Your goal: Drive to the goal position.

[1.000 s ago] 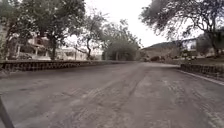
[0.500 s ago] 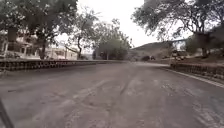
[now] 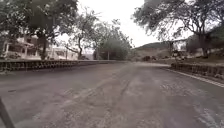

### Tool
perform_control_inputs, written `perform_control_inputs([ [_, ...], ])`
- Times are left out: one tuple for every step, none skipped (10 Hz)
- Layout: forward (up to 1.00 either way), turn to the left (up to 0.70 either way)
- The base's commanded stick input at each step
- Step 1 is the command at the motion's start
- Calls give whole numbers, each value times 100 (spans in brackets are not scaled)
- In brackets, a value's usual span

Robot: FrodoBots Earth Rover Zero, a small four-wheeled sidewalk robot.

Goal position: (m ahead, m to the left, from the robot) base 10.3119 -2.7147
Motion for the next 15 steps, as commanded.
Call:
perform_control_inputs([
  [0,0],
  [0,0],
  [0,0],
  [0,0],
  [0,0],
  [0,-8],
  [0,-27],
  [0,-45],
  [0,-27],
  [0,-9],
  [0,0],
  [0,0],
  [0,0],
  [0,0],
  [0,0],
])
